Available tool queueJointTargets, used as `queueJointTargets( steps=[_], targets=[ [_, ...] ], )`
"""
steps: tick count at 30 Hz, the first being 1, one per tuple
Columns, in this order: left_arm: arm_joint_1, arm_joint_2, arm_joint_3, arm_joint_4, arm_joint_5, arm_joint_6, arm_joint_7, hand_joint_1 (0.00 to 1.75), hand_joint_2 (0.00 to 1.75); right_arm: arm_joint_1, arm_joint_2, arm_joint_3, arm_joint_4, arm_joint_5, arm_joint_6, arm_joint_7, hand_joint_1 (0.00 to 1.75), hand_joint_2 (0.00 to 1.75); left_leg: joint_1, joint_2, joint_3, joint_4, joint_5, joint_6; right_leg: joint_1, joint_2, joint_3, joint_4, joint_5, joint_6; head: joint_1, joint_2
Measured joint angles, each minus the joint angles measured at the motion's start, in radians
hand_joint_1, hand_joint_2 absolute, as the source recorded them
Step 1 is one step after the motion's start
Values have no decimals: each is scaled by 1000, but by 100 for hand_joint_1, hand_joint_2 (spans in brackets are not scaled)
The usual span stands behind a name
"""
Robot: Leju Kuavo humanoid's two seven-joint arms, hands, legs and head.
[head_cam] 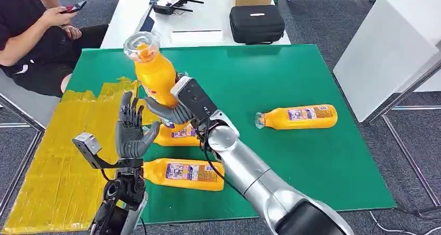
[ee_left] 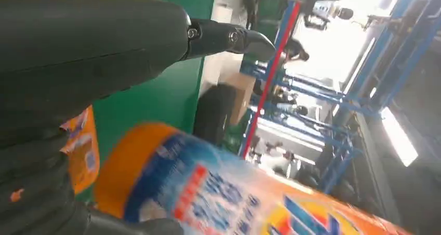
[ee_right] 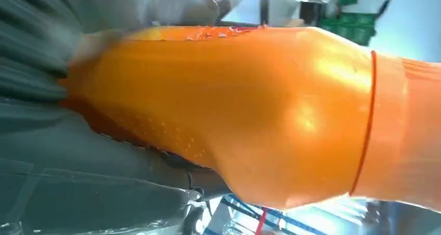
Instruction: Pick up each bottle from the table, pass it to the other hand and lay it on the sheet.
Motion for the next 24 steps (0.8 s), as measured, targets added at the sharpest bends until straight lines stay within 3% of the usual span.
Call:
queueJointTargets(
  steps=[24],
  targets=[
    [59, 2, -91, -90, 45, 52, 13, 0, 175, -62, 1, 167, 37, -143, -53, 45, 175, 175, 0, 0, 0, 0, 0, 0, 0, 0, 0, 0, 0, 0, 0, 0]
  ],
)
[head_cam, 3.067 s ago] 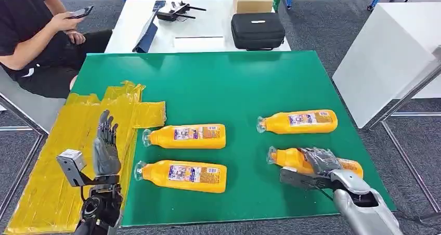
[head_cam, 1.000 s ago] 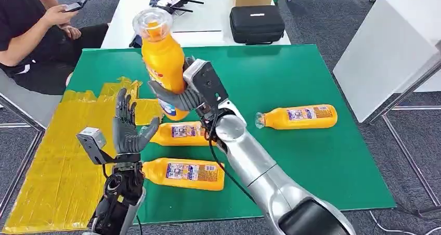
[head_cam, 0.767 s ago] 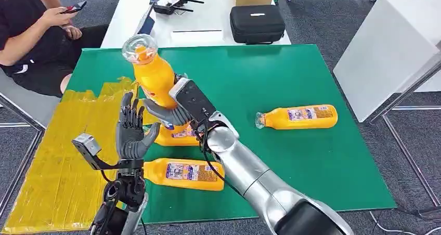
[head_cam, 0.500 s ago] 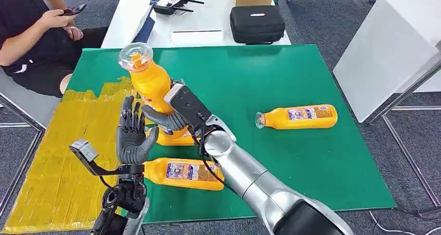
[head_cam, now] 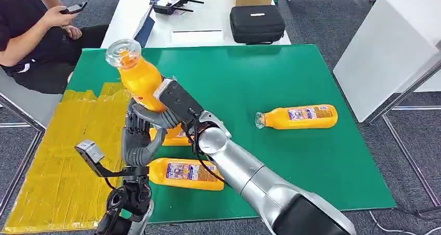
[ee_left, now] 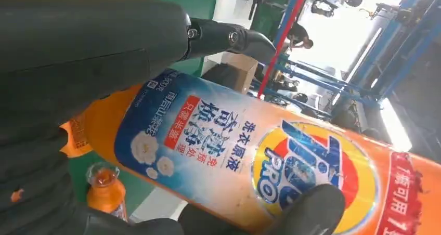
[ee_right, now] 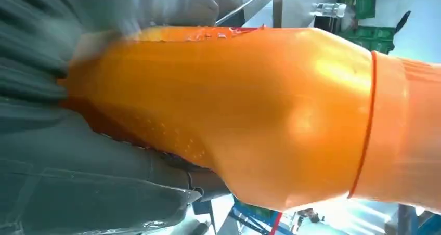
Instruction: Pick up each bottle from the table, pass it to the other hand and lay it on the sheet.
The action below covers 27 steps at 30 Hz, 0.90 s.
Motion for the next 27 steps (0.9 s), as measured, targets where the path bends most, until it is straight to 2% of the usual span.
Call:
queueJointTargets(
  steps=[16, 27],
  targets=[
    [1, 3, -16, 0, -71, 111, -39, 0, 175, -21, 0, 19, 2, -66, -8, 43, 175, 175, 0, 0, 0, 0, 0, 0, 0, 0, 0, 0, 0, 0, 0, 0],
    [-14, 0, -68, 0, -78, 184, -43, 0, 175, -20, 0, 30, 35, -203, -38, 57, 175, 175, 0, 0, 0, 0, 0, 0, 0, 0, 0, 0, 0, 0, 0, 0]
  ],
)
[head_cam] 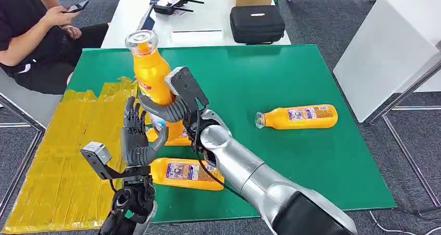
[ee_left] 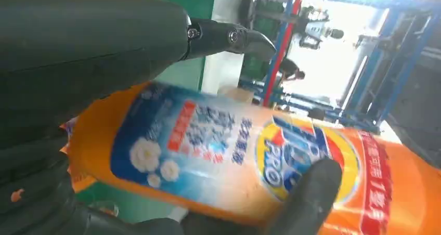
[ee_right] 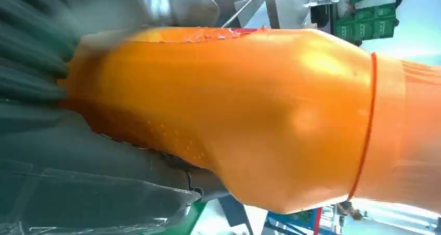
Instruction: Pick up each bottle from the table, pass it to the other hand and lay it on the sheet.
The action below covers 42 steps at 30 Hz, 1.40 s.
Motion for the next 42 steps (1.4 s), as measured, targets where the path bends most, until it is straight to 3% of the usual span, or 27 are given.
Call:
queueJointTargets(
  steps=[10, 17, 21, 25, 33, 42],
  targets=[
    [-26, 0, -32, 1, 31, 21, 16, 0, 175, -1, 0, 13, 27, -42, 8, -9, 175, 175, 0, 0, 0, 0, 0, 0, 0, 0, 0, 0, 0, 0, 0, 0],
    [-73, 1, -58, 12, 96, 79, 66, 0, 175, -13, 0, 14, 60, -104, 76, -32, 175, 175, 0, 0, 0, 0, 0, 0, 0, 0, 0, 0, 0, 0, 0, 0],
    [-91, 1, -61, 27, 134, 87, 53, 0, 175, -27, 0, 14, 77, -97, 68, -37, 175, 175, 0, 0, 0, 0, 0, 0, 0, 0, 0, 0, 0, 0, 0, 0],
    [-92, 3, -42, 41, 134, 186, 12, 0, 175, -28, 0, 14, 87, -38, 20, -43, 175, 175, 0, 0, 0, 0, 0, 0, 0, 0, 0, 0, 0, 0, 0, 0],
    [-99, 6, 19, 169, 146, 207, -14, 0, 175, -29, -1, 11, 87, 22, 9, -31, 175, 175, 0, 0, 0, 0, 0, 0, 0, 0, 0, 0, 0, 0, 0, 0],
    [-138, -27, 7, 364, 167, 209, -65, 0, 175, -59, -2, 15, 88, 40, 7, 23, 175, 175, -1, 0, 0, 0, 0, 0, 0, 0, 0, 0, 0, 0, 0, 0]
  ],
)
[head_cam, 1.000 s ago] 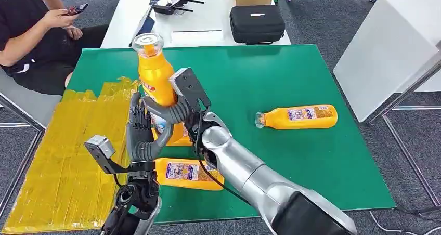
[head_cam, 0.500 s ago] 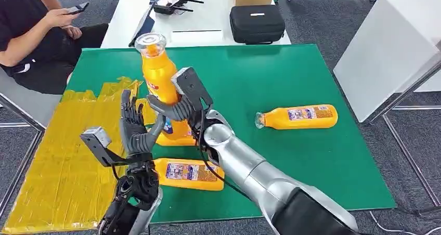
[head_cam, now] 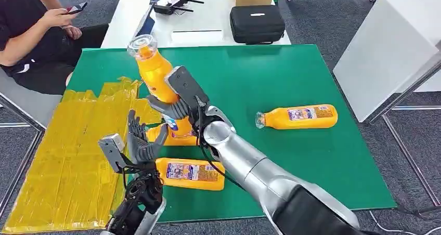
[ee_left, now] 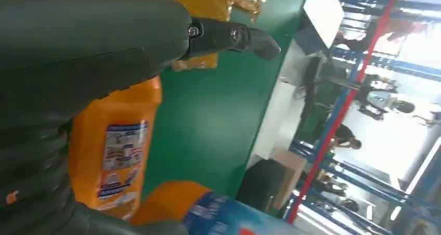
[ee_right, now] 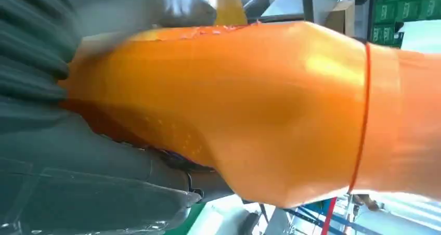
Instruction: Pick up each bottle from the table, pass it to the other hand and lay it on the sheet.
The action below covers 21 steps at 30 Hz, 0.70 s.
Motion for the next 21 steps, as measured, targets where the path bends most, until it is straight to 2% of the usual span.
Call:
queueJointTargets(
  steps=[9, 21],
  targets=[
    [-40, -26, -56, 144, 17, 6, -61, 0, 175, -32, 2, 51, -4, -83, 6, 9, 175, 175, 0, 0, 0, 0, 0, 0, 0, 0, 0, 0, 0, 0, 0, 0],
    [-14, -20, -84, 69, 53, -11, -50, 0, 175, -43, 2, 101, -3, -184, 34, -27, 175, 175, 0, 0, 0, 0, 0, 0, 0, 0, 0, 0, 0, 0, 0, 0]
  ],
)
